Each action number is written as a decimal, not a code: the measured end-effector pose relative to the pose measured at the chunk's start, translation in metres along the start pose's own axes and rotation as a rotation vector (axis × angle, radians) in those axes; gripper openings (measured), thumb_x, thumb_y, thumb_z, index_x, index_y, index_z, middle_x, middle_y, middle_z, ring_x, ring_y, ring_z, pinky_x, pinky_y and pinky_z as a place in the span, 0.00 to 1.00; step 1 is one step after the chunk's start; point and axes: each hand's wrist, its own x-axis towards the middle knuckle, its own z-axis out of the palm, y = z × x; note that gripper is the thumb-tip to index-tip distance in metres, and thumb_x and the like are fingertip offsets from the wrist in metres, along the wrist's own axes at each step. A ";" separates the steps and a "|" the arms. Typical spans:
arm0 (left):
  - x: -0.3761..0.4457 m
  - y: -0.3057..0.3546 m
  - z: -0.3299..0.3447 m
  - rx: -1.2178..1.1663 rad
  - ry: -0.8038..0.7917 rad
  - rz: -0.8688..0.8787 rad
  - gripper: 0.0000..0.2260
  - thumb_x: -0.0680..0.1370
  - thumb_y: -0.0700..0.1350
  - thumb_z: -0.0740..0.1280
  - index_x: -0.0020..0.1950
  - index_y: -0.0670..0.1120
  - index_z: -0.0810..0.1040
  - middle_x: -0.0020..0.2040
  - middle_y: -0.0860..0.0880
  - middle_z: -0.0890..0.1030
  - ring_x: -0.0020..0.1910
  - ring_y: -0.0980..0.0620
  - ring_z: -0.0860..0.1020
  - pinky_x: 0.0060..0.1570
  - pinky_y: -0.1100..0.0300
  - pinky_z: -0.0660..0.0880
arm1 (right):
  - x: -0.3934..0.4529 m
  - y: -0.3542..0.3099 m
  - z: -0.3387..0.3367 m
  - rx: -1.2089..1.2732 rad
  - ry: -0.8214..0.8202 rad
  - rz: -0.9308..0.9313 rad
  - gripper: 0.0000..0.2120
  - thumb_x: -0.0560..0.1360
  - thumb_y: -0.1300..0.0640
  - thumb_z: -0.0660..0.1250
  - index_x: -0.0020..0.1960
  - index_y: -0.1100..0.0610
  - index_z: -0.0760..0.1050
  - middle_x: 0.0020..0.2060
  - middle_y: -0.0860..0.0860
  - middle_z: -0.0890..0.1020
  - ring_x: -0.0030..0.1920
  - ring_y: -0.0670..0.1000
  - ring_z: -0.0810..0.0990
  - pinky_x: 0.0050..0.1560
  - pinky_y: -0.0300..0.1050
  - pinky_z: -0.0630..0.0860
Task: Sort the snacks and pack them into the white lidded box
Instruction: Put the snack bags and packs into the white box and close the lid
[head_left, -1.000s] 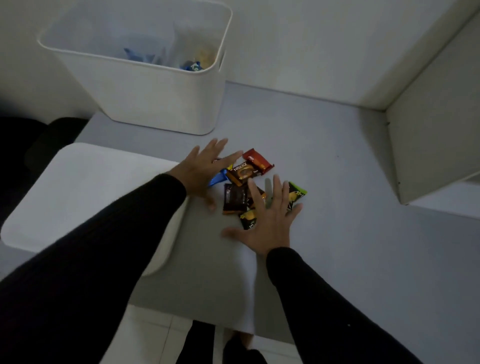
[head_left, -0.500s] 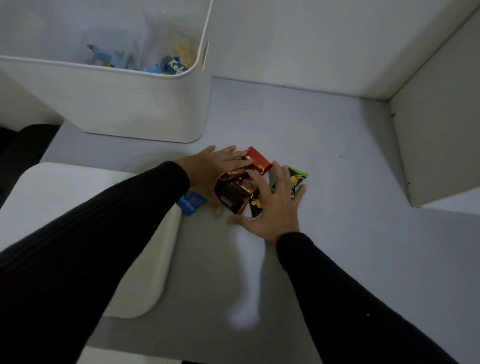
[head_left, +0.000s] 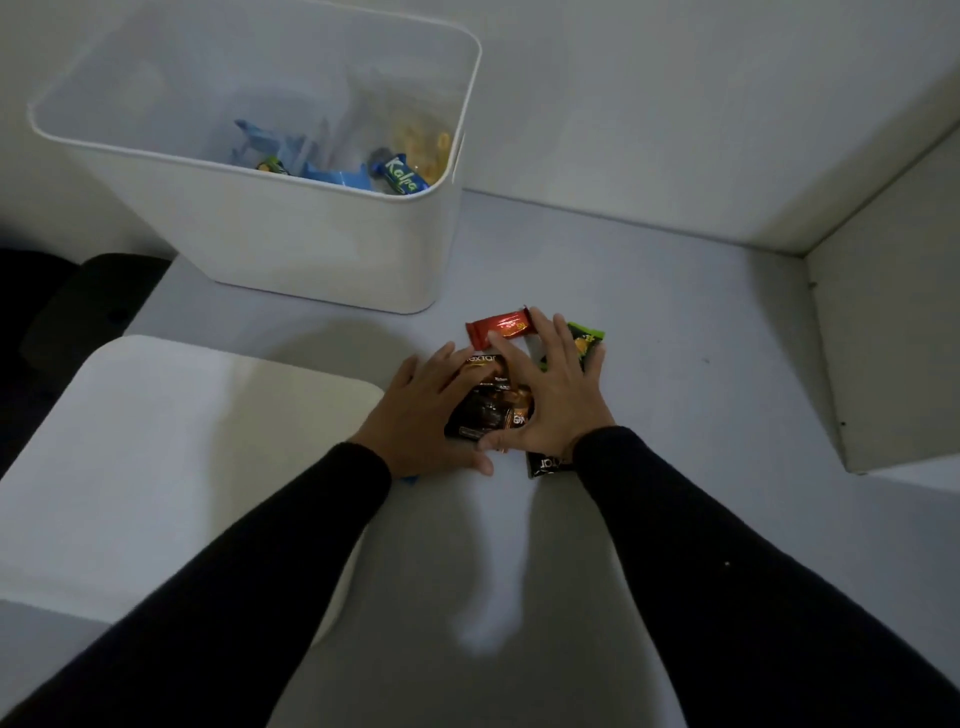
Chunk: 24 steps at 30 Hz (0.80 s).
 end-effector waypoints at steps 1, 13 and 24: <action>0.001 -0.002 0.003 -0.005 0.038 0.004 0.46 0.61 0.77 0.58 0.72 0.52 0.58 0.74 0.45 0.65 0.74 0.40 0.62 0.67 0.36 0.62 | 0.005 0.001 0.000 -0.014 -0.005 -0.022 0.56 0.54 0.20 0.55 0.77 0.41 0.46 0.77 0.55 0.41 0.76 0.61 0.37 0.67 0.73 0.38; 0.004 -0.002 0.015 0.008 0.192 -0.035 0.32 0.71 0.69 0.56 0.62 0.47 0.70 0.60 0.40 0.76 0.59 0.38 0.74 0.54 0.44 0.73 | 0.016 0.010 -0.007 0.034 -0.076 -0.043 0.48 0.55 0.25 0.55 0.72 0.42 0.61 0.74 0.48 0.58 0.75 0.55 0.52 0.69 0.73 0.49; -0.014 0.036 0.030 0.056 0.339 -0.166 0.16 0.73 0.57 0.60 0.54 0.47 0.67 0.54 0.41 0.78 0.51 0.38 0.77 0.45 0.48 0.75 | -0.060 0.009 0.021 0.017 0.094 -0.012 0.47 0.57 0.23 0.59 0.71 0.46 0.66 0.71 0.54 0.65 0.73 0.61 0.58 0.67 0.71 0.55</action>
